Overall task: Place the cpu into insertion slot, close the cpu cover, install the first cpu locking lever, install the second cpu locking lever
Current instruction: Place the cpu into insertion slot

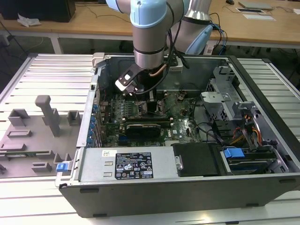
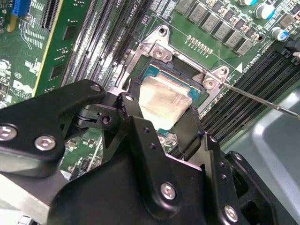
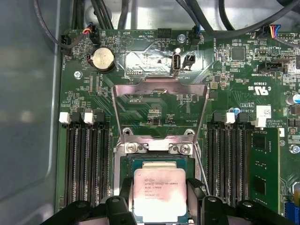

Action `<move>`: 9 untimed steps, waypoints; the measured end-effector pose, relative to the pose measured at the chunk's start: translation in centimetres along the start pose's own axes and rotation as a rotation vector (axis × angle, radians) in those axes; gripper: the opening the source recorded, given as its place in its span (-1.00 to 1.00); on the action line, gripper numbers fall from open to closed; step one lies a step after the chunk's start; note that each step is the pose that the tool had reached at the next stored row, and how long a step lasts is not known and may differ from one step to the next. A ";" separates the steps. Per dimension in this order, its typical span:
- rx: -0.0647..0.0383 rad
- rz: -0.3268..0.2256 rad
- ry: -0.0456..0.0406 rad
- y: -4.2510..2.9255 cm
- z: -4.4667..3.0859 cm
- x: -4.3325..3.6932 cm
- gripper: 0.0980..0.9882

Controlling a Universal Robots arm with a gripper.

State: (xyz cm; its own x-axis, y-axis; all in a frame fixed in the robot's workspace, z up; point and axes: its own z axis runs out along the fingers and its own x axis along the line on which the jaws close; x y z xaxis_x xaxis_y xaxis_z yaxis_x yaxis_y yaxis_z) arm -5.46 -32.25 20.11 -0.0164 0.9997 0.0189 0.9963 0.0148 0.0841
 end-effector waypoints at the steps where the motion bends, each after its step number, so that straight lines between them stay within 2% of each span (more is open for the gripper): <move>1: 0.000 0.000 0.0000 0.00 0.00 0.00 0.00; 4: 0.000 0.000 0.0011 0.00 0.02 0.01 0.00; 6: 0.000 0.001 0.0059 0.00 0.05 0.03 0.00; 9: 0.000 0.008 0.0054 0.00 0.08 0.03 0.00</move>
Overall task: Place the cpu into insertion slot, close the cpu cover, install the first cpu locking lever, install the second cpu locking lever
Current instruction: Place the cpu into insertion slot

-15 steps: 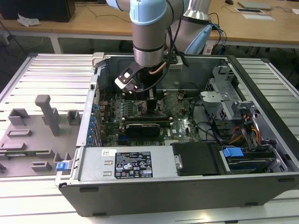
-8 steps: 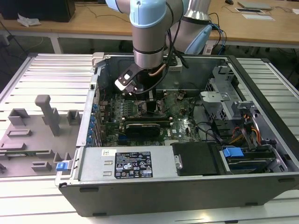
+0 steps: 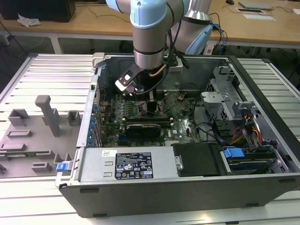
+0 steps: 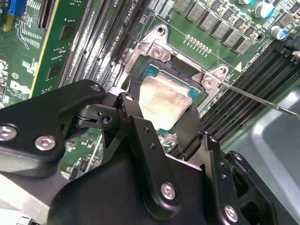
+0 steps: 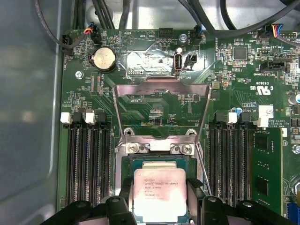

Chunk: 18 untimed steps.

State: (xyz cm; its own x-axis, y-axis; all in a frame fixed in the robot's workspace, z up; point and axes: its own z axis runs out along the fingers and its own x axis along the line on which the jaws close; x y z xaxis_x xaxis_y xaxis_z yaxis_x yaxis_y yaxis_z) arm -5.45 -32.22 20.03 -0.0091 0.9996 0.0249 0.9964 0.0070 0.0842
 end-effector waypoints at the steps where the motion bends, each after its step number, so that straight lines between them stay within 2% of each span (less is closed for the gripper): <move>1: 0.000 0.003 0.0002 0.00 0.02 0.01 0.00; 10: 0.000 0.007 0.0021 -0.01 0.08 0.05 0.00; 12: 0.000 0.007 0.0021 -0.01 0.08 0.05 0.03; 13: 0.000 0.007 0.0021 -0.01 0.08 0.05 0.17; 16: 0.000 0.008 0.0022 -0.01 0.07 0.06 0.17; 18: 0.000 0.008 0.0022 0.02 -0.23 0.06 0.17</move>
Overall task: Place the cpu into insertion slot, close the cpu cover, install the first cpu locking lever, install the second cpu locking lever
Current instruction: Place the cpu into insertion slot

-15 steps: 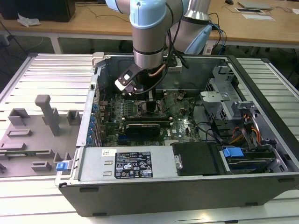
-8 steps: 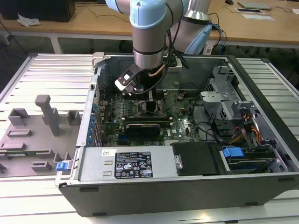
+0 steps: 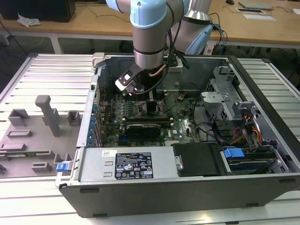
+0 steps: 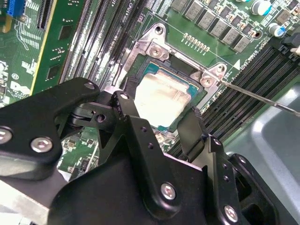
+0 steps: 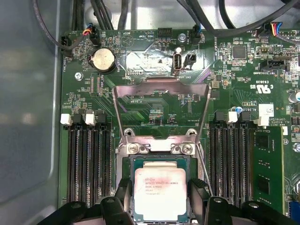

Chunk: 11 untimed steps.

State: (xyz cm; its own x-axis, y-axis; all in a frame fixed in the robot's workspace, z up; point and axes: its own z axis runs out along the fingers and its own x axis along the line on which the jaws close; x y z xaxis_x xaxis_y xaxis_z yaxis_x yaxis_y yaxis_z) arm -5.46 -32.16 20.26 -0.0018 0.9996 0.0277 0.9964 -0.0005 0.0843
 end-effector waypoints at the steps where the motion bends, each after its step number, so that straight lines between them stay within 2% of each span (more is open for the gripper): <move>1: 0.000 0.000 0.0000 0.03 -0.29 0.01 0.17; 3: 0.000 0.000 -0.0001 0.05 -0.59 0.02 0.17; 8: 0.000 0.000 0.0000 0.05 -0.61 0.02 0.17; 9: 0.000 0.000 0.0000 0.05 -0.61 0.02 0.14; 11: 0.000 0.000 0.0000 0.05 -0.62 0.02 -0.15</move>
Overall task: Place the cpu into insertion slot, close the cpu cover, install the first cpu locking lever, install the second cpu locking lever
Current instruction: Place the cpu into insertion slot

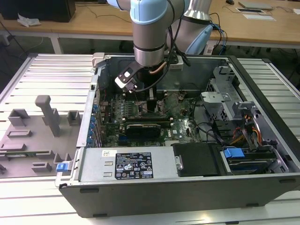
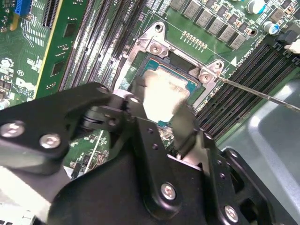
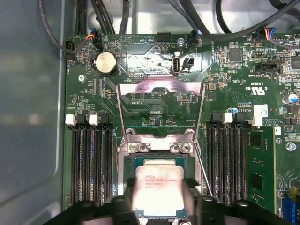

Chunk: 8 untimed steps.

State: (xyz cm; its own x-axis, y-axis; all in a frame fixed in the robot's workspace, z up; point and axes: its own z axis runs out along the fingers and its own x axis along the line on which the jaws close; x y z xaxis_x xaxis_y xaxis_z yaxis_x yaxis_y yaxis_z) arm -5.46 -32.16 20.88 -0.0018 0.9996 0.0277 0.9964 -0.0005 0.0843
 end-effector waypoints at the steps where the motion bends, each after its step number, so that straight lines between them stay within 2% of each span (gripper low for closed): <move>1: 0.000 0.000 0.0000 0.00 0.00 0.00 -0.29; 2: 0.000 0.000 0.0000 0.00 0.00 0.00 -0.29; 5: 0.000 0.000 0.0000 0.00 -0.01 0.00 -0.70; 6: 0.000 0.000 0.0000 0.00 -0.01 0.00 -0.96; 8: 0.000 0.000 0.0000 0.00 -0.02 0.00 -0.98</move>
State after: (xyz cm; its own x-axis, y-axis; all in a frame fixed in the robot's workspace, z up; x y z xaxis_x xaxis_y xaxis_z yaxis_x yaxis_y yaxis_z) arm -5.46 -32.16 20.90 -0.0018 0.9996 0.0277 0.9964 -0.0005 0.0843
